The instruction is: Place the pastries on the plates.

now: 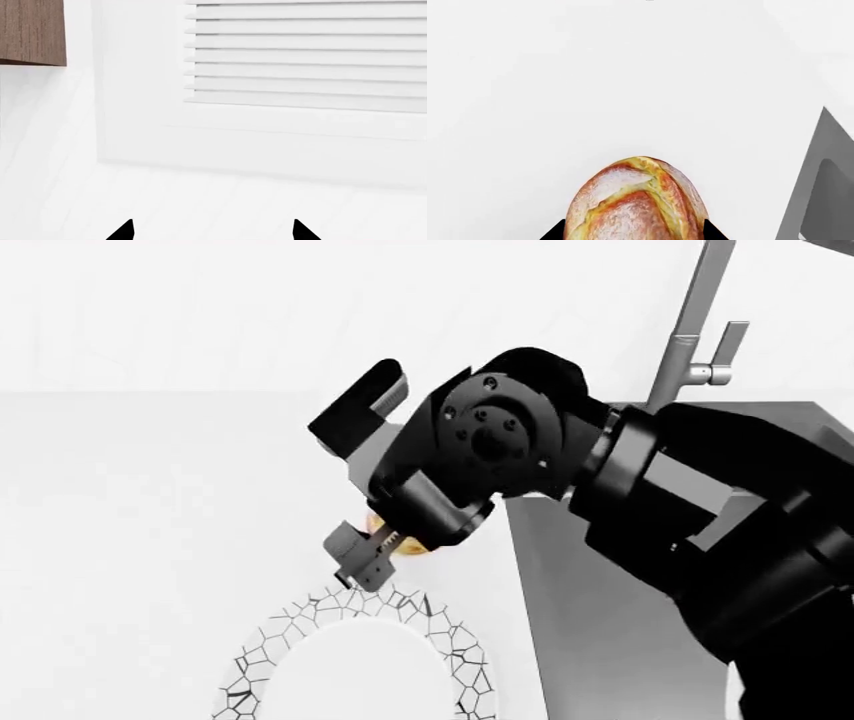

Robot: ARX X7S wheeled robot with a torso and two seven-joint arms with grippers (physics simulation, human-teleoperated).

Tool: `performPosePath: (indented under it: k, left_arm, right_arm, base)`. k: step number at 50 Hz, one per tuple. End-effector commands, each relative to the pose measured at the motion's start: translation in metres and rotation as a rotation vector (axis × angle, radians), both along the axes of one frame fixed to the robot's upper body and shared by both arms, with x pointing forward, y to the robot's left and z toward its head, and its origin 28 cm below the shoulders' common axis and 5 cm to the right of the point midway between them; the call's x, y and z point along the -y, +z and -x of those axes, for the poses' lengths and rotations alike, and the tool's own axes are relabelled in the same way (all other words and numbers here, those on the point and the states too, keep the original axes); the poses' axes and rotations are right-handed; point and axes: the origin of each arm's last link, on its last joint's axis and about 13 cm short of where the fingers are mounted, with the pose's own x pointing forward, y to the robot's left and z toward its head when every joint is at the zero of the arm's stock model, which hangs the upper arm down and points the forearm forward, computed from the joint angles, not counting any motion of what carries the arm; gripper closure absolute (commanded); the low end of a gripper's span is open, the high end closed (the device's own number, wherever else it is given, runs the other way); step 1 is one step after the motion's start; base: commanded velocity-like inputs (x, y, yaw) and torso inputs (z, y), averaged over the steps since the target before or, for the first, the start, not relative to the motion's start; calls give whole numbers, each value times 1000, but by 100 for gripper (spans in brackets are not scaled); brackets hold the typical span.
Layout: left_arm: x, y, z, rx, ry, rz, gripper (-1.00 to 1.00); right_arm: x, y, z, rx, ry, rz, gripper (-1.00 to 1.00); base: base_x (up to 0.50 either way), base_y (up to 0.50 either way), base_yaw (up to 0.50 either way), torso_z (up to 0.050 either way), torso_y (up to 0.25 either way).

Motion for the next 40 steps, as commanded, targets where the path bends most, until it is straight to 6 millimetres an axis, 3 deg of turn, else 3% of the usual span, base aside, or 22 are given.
performPosePath:
  k: [1, 8, 13, 28, 33, 40]
  left_arm:
    - [-1, -1, 1, 0, 2, 2, -100]
    - [-1, 0, 1, 1, 2, 1, -100]
    - [-1, 0, 1, 2, 3, 1, -100]
    - [-1, 2, 0, 4, 7, -1, -100]
    - [0, 3, 1, 5, 7, -3, -100]
    - [0, 4, 1, 6, 5, -5, -100]
  right_arm:
    - [10, -35, 6, -121, 62, 116, 100]
    - [10, -36, 7, -123, 77, 114, 100]
    - [12, -26, 8, -75, 76, 102, 100]
    - [25, 25, 13, 100, -13, -25, 100]
    - [31, 63, 22, 233, -67, -62, 100]
    - [33, 81, 29, 292, -78, -66, 100]
  base:
    - [10, 0, 0, 0, 0]
    - [2, -1, -2, -3, 0]
    - [0, -1, -2, -2, 0]
    - [0, -1, -1, 0, 0]
    - [0, 0, 0, 0, 0]
    - [0, 0, 0, 0, 0]
